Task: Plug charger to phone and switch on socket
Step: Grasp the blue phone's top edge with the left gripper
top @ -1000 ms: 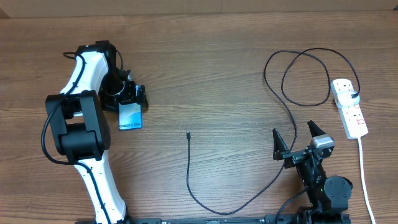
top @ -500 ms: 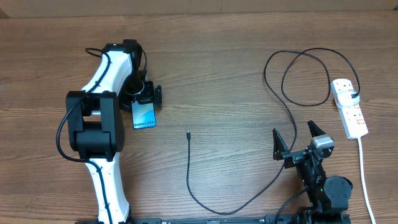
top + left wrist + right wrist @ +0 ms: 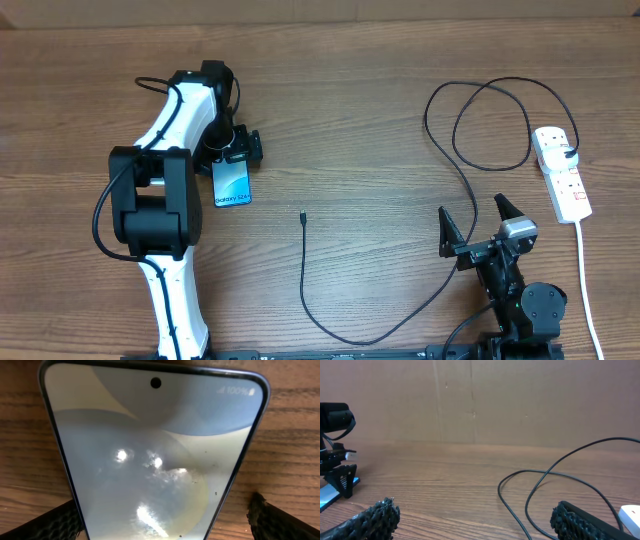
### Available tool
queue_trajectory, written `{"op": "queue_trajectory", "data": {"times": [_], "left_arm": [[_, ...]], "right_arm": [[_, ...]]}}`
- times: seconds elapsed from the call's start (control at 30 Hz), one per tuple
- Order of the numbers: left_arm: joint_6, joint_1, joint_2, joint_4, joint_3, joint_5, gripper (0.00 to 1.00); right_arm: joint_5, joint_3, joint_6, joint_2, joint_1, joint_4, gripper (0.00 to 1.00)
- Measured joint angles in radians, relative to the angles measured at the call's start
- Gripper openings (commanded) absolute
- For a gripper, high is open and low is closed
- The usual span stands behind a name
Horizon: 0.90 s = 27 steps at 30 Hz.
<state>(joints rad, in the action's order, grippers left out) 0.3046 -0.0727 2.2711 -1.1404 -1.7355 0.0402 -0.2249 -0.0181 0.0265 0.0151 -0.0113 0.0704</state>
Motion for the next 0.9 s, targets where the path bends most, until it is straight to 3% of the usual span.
{"op": "queue_trajectory", "data": {"times": [0.53,0.9], "left_arm": [[-0.034,0.000,-0.014,0.026,0.027,-0.012,1.00],[-0.054,0.028,-0.016,0.023,0.028,-0.011,0.92]], "right_arm": [[0.000,0.000,0.000,0.000,0.000,0.000,1.00],[0.000,0.000,0.000,0.000,0.000,0.000,1.00]]}}
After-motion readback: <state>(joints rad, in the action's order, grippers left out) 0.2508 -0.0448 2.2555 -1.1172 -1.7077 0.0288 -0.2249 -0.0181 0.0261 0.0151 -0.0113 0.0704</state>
